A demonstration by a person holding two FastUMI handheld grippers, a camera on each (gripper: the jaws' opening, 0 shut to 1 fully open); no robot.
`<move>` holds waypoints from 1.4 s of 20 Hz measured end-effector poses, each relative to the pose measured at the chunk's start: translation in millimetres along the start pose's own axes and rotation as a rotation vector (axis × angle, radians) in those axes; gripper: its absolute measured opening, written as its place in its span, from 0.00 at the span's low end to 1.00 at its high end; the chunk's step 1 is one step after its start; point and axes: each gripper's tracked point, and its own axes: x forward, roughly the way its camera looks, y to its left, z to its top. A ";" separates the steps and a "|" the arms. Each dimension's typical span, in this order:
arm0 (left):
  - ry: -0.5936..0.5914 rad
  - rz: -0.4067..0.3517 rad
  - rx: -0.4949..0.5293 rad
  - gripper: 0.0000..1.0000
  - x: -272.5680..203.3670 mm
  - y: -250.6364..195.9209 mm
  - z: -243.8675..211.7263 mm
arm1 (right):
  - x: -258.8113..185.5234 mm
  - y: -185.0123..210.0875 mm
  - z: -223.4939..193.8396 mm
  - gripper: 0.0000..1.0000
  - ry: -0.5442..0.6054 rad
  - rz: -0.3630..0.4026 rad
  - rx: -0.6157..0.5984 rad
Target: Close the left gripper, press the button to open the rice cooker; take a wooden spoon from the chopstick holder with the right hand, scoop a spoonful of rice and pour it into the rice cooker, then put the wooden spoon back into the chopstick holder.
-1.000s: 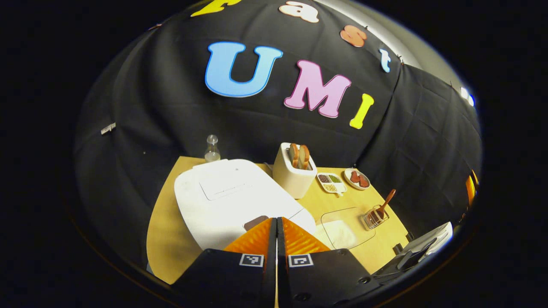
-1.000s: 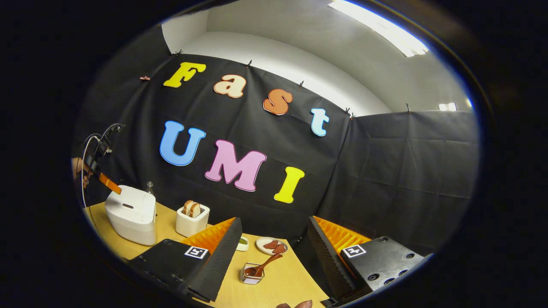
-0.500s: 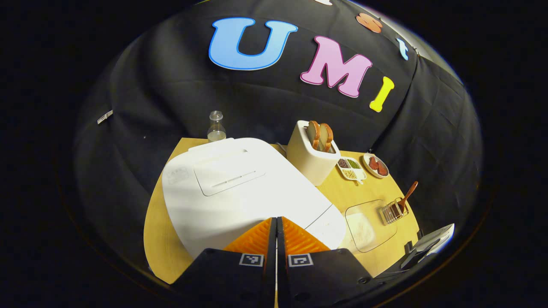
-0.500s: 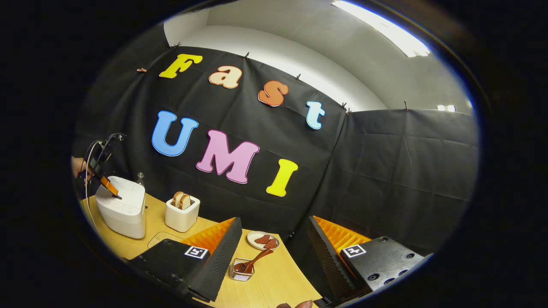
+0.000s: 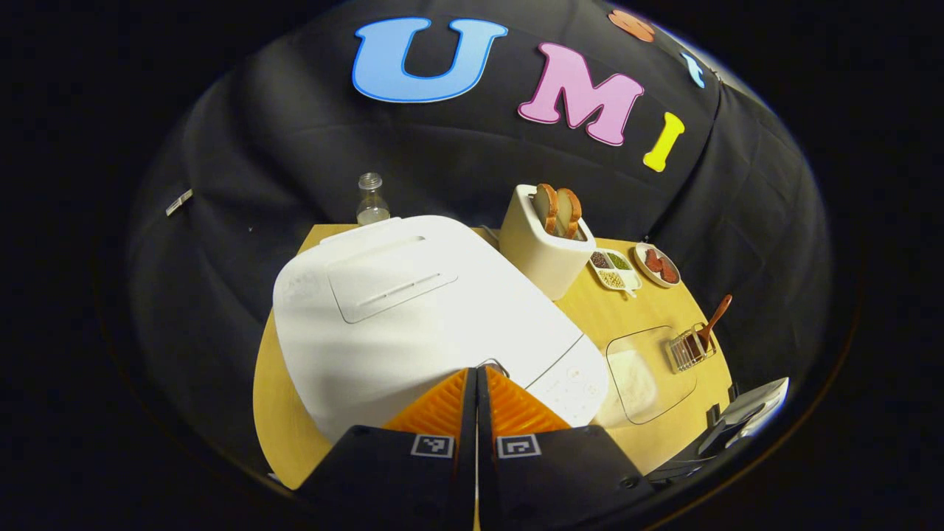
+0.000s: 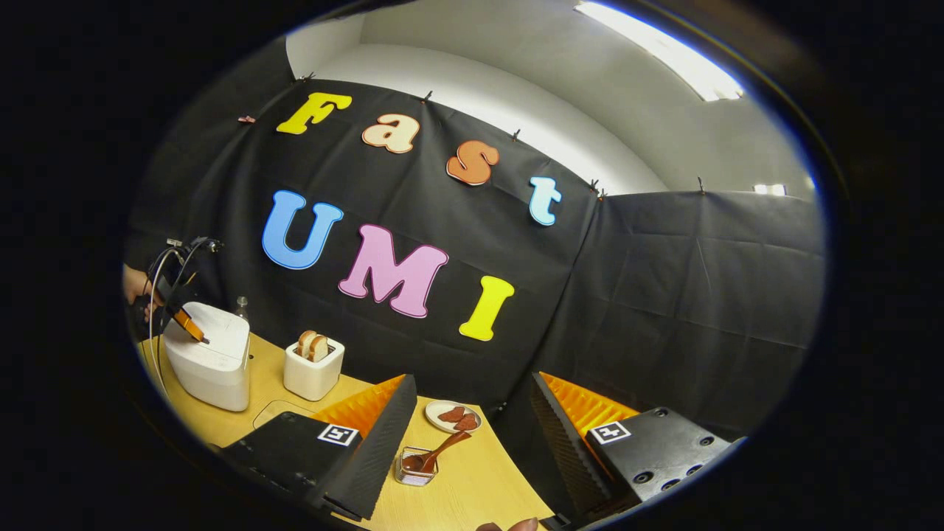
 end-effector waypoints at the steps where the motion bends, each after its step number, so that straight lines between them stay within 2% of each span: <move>1: -0.020 0.000 -0.002 0.08 -2.4 0.0 4.6 | -1.7 -2.6 1.1 0.97 -0.004 -0.001 -0.007; 6: -0.197 0.041 0.044 0.08 -30.3 -0.5 46.9 | -5.4 -8.7 -3.1 0.98 0.007 -0.004 -0.012; 11: -0.416 0.176 0.150 0.09 -70.6 10.0 110.0 | -9.9 -9.9 4.5 0.97 -0.009 -0.002 -0.009; 14: -0.540 0.271 0.172 0.13 -95.9 19.1 137.5 | -14.7 -11.4 3.8 0.97 -0.012 0.003 -0.010; 15: -0.585 0.294 0.173 0.20 -106.6 19.6 144.5 | -16.1 -13.2 2.6 0.97 -0.010 0.003 -0.011; 16: -0.622 0.298 0.173 0.21 -120.1 16.9 146.9 | -17.3 -14.5 2.2 0.97 -0.008 0.001 -0.009; 18: -0.683 0.278 0.175 0.39 -140.8 5.6 147.2 | -20.1 -18.6 2.4 0.98 -0.010 -0.003 -0.004; 22: -0.770 0.252 0.222 1.00 -176.5 -13.1 141.8 | -23.0 -22.0 -0.4 0.97 -0.005 -0.005 0.017; 23: -0.788 0.242 0.229 0.97 -185.6 -19.8 139.5 | -23.8 -20.9 -0.5 0.97 -0.005 -0.004 0.020; 25: -0.828 0.194 0.235 0.97 -204.9 -41.6 129.8 | -27.2 -20.3 1.0 0.97 -0.008 0.000 0.018; 28: -0.879 0.160 0.238 0.97 -231.9 -61.6 113.4 | -30.2 -16.7 2.1 0.97 -0.014 0.009 0.014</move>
